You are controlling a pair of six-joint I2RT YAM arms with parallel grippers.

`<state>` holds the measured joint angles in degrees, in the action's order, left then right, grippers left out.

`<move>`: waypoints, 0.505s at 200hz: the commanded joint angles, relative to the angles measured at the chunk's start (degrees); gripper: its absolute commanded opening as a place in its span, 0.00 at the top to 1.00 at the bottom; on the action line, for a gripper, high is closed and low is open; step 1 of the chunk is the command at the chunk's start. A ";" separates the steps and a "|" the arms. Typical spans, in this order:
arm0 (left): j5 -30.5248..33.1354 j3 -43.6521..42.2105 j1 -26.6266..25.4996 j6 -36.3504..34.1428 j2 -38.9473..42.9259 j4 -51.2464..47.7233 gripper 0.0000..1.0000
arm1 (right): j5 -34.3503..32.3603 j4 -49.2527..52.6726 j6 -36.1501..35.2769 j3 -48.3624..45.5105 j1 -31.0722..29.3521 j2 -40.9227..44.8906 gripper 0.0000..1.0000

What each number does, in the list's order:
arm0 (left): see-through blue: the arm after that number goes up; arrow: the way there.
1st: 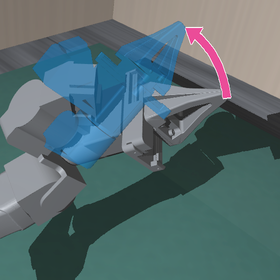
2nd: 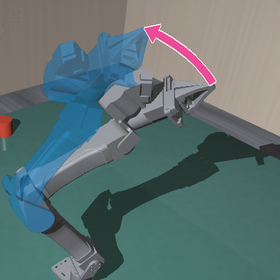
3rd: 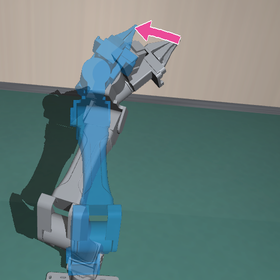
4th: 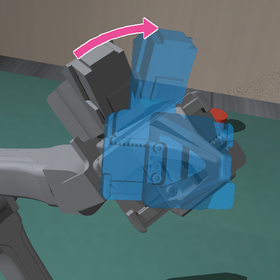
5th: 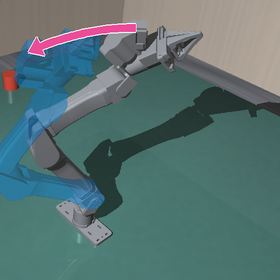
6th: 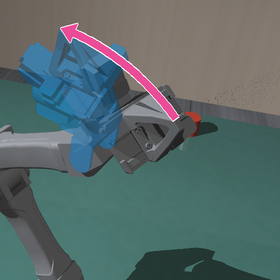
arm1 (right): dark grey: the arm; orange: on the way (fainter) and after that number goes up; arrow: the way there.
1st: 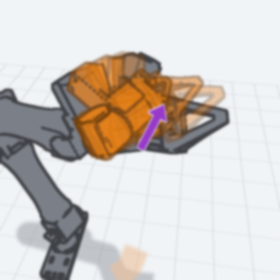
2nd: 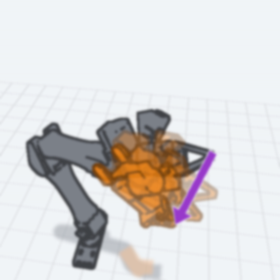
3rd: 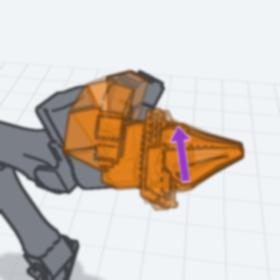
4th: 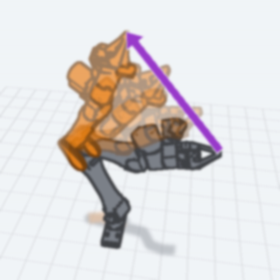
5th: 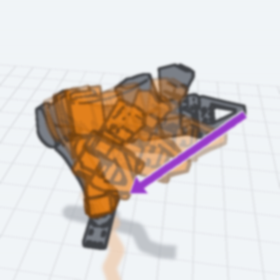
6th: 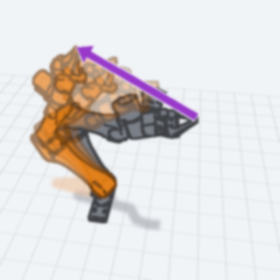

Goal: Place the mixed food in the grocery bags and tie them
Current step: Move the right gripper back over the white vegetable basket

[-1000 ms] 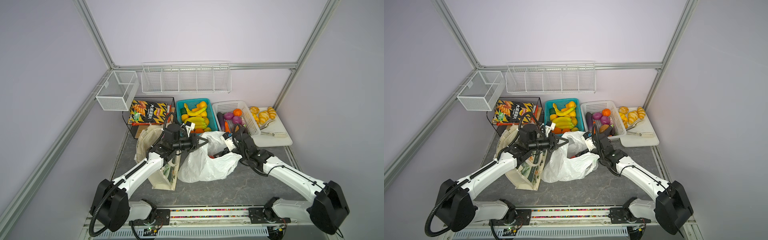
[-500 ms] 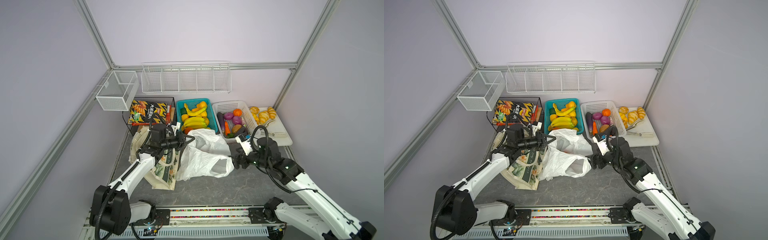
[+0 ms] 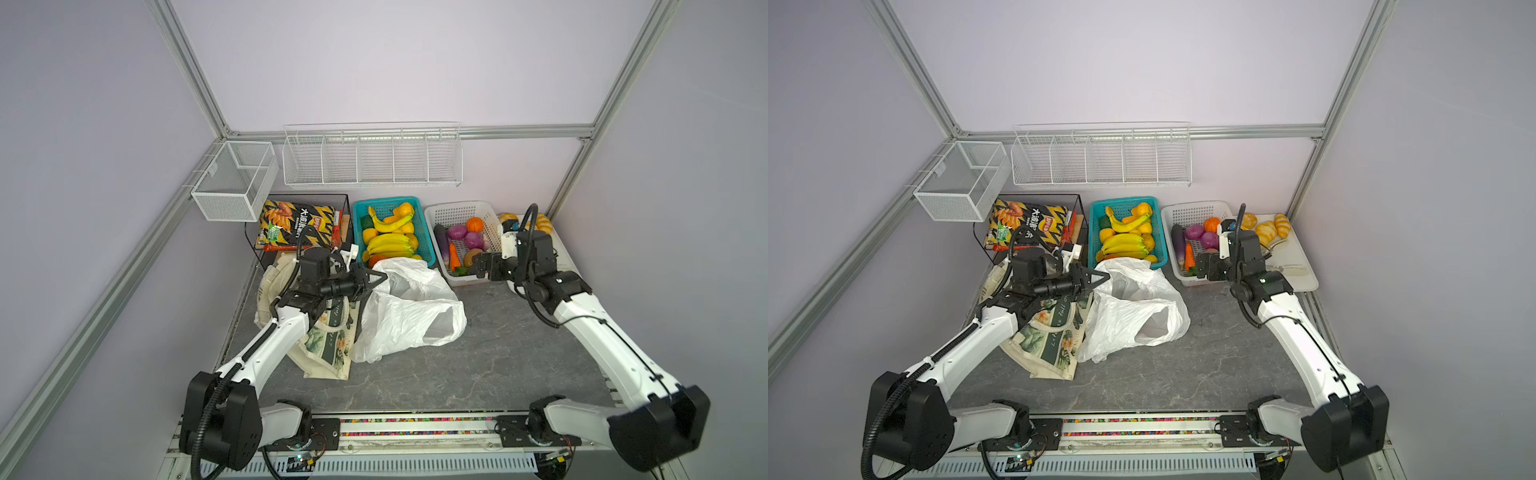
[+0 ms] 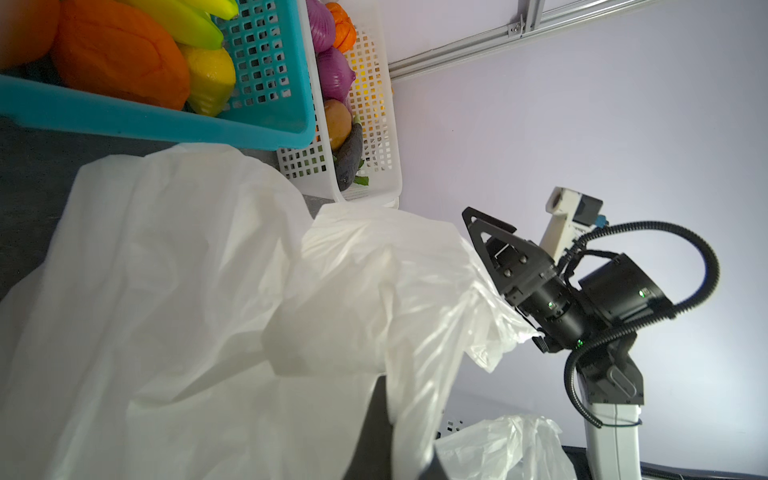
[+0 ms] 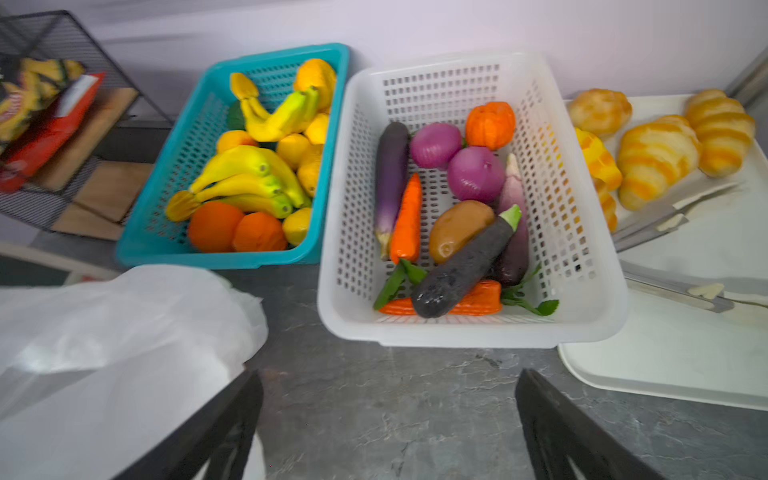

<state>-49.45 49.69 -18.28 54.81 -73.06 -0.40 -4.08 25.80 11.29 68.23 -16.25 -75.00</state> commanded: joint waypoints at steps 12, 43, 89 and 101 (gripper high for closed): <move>1.65 3.77 -2.94 -2.00 0.74 -2.23 1.00 | -4.05 4.02 -4.34 8.99 2.81 -12.11 0.00; 3.60 7.18 -5.77 -3.99 0.21 -4.52 1.00 | -4.79 8.95 -7.35 16.31 4.13 -21.86 0.02; 4.48 8.27 -6.53 -4.31 -0.84 -5.13 1.00 | -5.64 18.32 -10.51 25.98 4.13 -33.31 0.05; 4.81 8.24 -6.59 -4.27 -0.85 -5.13 1.00 | -6.80 20.71 -10.84 28.14 4.13 -35.62 0.04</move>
<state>-45.98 56.38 -24.51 51.59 -73.23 -4.91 -8.80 38.74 3.27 92.40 -12.36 -107.18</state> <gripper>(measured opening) 0.047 0.955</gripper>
